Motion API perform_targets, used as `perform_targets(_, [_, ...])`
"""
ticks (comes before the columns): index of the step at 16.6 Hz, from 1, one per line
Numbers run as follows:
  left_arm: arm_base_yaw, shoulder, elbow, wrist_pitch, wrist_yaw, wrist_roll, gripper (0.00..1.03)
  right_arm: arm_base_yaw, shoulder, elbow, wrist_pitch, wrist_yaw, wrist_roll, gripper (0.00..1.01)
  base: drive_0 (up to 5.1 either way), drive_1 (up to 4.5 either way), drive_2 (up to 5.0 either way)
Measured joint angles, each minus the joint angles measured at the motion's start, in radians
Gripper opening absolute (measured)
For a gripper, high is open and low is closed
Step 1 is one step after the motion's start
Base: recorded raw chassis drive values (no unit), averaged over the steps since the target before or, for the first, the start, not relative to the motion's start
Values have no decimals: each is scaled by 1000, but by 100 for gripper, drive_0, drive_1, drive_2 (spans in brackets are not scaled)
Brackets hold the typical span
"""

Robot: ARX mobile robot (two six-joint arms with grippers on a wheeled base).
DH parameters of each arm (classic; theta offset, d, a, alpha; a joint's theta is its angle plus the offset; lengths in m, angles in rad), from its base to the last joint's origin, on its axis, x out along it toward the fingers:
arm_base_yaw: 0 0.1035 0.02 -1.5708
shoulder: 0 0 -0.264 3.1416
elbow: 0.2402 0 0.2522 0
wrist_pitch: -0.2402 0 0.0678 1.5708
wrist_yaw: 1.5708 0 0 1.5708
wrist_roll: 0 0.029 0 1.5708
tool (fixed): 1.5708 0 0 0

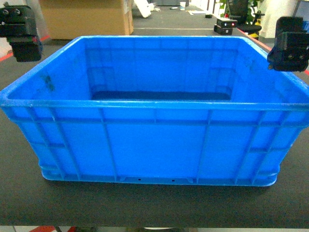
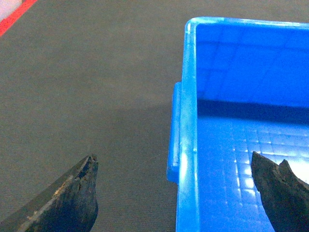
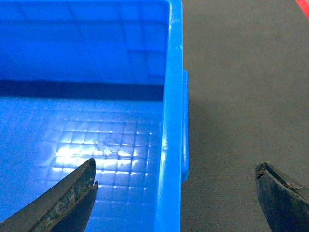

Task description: Place box next to blue box on left shelf

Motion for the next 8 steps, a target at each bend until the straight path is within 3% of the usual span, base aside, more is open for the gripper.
perform_targets(8, [-12, 168, 101, -102, 30, -5, 98, -6, 132, 68, -43, -6, 55, 98, 0, 0, 0])
